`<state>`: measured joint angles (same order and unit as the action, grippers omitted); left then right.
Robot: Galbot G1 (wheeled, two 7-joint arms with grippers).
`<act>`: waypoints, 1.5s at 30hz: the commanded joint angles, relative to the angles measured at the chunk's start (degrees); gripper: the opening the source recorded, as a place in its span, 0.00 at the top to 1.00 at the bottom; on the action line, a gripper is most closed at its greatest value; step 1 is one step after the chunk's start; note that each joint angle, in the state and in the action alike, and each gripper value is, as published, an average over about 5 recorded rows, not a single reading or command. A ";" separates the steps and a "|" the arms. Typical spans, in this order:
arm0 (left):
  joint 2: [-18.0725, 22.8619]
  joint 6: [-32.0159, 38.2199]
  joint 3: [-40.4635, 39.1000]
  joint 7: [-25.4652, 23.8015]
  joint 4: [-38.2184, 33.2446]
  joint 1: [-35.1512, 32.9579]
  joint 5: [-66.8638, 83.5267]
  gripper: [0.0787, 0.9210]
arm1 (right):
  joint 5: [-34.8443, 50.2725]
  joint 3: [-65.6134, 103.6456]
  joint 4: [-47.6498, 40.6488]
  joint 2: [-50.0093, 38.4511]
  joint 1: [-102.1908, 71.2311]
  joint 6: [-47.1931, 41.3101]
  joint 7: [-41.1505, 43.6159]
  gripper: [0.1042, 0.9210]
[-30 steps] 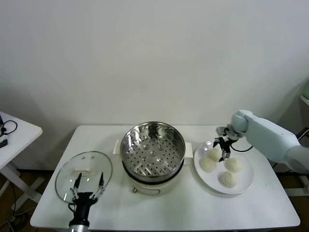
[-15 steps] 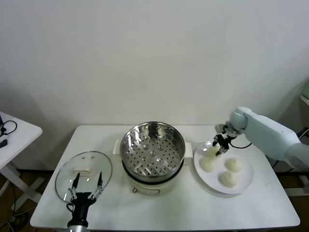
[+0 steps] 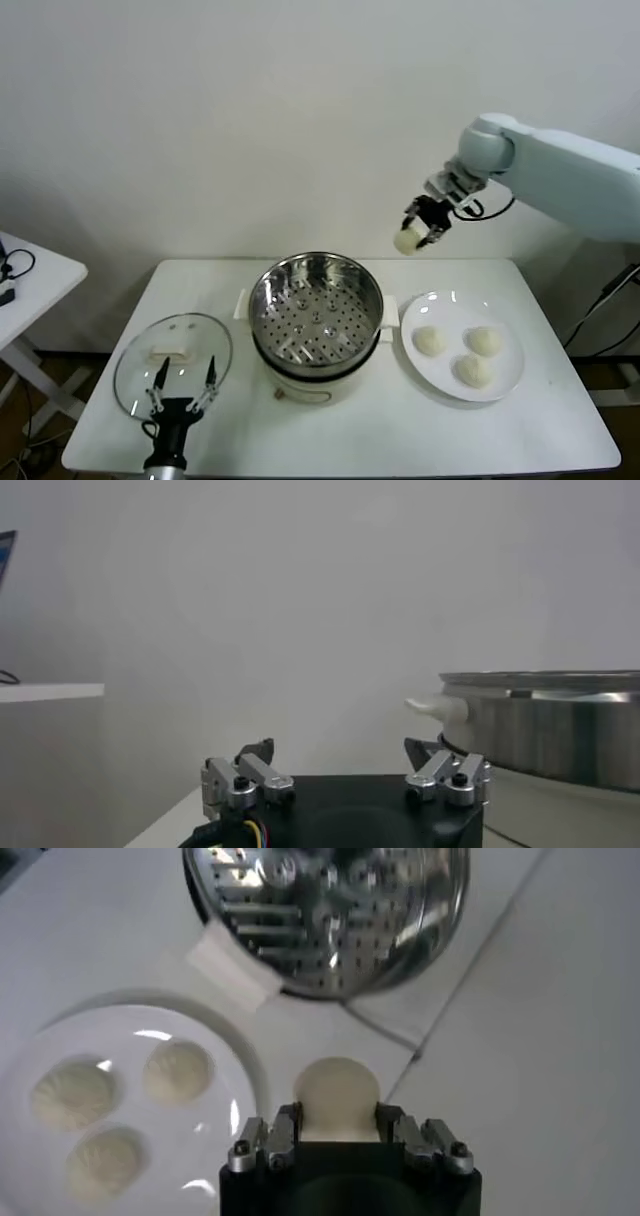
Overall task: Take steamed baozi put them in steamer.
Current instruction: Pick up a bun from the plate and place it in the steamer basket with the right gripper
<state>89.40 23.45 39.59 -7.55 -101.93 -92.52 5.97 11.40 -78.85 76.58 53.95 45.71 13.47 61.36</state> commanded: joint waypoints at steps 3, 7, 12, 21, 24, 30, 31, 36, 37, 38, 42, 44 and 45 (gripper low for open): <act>-0.05 0.65 0.24 0.09 0.20 -0.29 -0.02 0.12 | -16.57 -0.06 12.75 5.91 -0.97 8.95 -9.86 0.49; -0.03 0.73 0.28 0.09 0.31 -0.39 -0.11 0.12 | -24.20 2.22 4.45 8.84 -8.72 12.33 -12.28 0.48; -0.06 0.79 0.35 0.08 0.67 -0.47 -0.40 0.12 | -29.38 5.33 -2.03 11.14 -16.83 14.77 -13.79 0.47; 0.03 0.72 0.58 0.09 1.81 -0.12 -0.66 0.12 | -35.64 9.82 -9.66 14.78 -23.36 16.69 -16.99 0.46; 0.01 0.68 0.61 0.08 2.02 0.01 -0.67 0.12 | -37.02 10.73 -11.80 16.06 -24.46 17.33 -17.28 0.46; 0.01 0.56 0.81 0.07 2.24 0.29 -0.46 0.12 | -35.92 10.71 -14.38 17.59 -24.72 18.33 -16.77 0.43; 0.02 0.56 0.81 0.07 2.23 0.29 -0.43 0.12 | -35.22 10.49 -14.56 17.74 -24.57 18.41 -16.45 0.42; 0.06 0.55 0.81 0.07 2.05 0.24 -0.34 0.12 | -29.26 8.54 -14.30 17.43 -22.54 17.93 -13.24 0.32; 0.06 0.54 0.83 0.07 1.94 0.21 -0.33 0.12 | -27.07 8.06 -13.87 17.07 -21.76 17.53 -12.23 0.29; 0.07 0.51 0.85 0.07 1.80 0.16 -0.33 0.12 | -24.36 7.35 -13.27 16.46 -20.71 16.91 -11.29 0.26; 0.05 0.46 0.97 0.08 1.35 -0.07 -0.38 0.12 | -6.54 2.08 -10.07 11.90 -12.59 11.29 -6.94 0.15; 0.06 0.45 0.95 0.09 1.14 -0.16 -0.42 0.12 | 4.43 -1.83 -9.15 8.91 -6.54 8.14 -4.69 0.13; 0.09 0.46 0.92 0.09 1.04 -0.18 -0.46 0.12 | 8.55 -3.41 -9.08 7.53 -4.07 7.01 -3.77 0.12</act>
<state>89.43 23.93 40.56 -7.45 -100.41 -92.56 5.59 -7.83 -74.03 65.87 67.43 29.05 27.41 50.98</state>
